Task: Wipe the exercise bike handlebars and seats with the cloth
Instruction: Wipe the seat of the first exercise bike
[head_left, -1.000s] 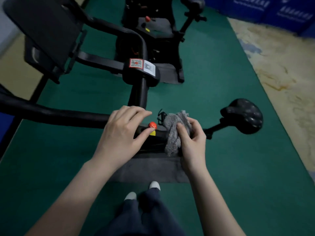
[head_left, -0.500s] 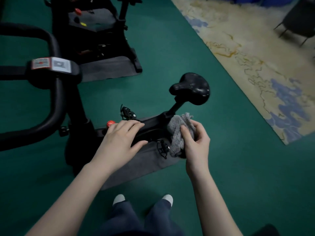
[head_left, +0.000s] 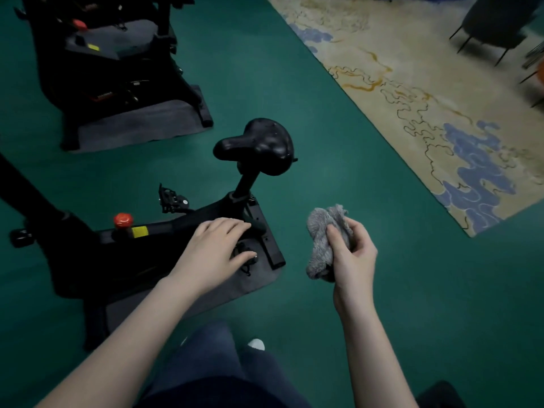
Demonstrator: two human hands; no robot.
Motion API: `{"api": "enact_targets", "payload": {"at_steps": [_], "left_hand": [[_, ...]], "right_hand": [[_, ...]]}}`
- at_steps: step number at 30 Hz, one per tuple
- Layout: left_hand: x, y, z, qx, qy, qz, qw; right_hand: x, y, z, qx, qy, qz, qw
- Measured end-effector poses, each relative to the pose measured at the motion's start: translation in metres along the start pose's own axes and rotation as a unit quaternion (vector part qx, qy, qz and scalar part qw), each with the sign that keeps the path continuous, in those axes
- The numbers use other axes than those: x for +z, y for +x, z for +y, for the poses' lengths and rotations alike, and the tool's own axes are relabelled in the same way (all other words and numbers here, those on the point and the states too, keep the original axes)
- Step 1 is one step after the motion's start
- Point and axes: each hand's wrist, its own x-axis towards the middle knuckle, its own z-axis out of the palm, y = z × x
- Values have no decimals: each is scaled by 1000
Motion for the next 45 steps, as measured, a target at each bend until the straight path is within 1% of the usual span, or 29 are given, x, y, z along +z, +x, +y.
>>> {"api": "enact_targets", "payload": {"at_steps": [7,13,16,22,26,30,33,38,43,45], "left_hand": [[17,50,33,4,15,-27,1000],[34,104,44,-21,-3,-31,999],[45,139,44,-53,-20,-17,998],[59,206,40,-146,-56,-2,988],[59,243,44,-181,-64,7,981],[55,261,47,-220,-71,24,973],[55,265,45,-271,-75,42,959],[66,266,52,-384,-82,61,918],[76,301,85,-473,-90,116,869],[80,323,105,-514,-97,143,840]], "right_hand": [[-34,53,0,-20,-23,-8,1000],[-38,111,1,-34,-67,-31,997],[-33,158,-2,-36,-79,-58,995],[-12,249,-12,-28,-125,-150,980],[-3,298,-12,-11,-141,-181,973],[12,330,-13,13,-141,-214,966],[31,353,-13,6,-154,-260,953],[53,393,-10,-5,-163,-351,922],[60,451,-16,-31,-165,-442,881],[56,480,-23,-37,-171,-482,859]]}}
